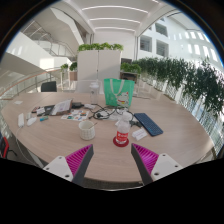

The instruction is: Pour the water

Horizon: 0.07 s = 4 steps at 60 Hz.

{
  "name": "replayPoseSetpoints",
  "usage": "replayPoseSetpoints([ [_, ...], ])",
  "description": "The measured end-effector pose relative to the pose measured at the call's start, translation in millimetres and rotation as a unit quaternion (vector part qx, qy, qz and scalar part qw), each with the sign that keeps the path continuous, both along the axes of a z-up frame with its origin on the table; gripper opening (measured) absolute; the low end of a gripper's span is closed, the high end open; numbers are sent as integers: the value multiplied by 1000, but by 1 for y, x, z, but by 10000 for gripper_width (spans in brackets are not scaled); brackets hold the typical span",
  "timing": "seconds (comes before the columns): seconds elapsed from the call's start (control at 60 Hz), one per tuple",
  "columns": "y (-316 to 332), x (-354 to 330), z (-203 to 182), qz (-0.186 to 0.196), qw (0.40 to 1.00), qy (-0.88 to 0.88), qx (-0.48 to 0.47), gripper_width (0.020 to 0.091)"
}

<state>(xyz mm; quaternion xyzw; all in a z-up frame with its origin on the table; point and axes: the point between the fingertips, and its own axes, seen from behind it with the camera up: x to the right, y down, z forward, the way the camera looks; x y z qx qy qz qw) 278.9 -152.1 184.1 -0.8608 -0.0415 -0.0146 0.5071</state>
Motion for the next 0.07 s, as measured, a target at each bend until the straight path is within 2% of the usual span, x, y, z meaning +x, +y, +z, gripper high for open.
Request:
replayPoseSetpoints([
  [0.067,-15,-12,10,3,1000,1,-1,840],
])
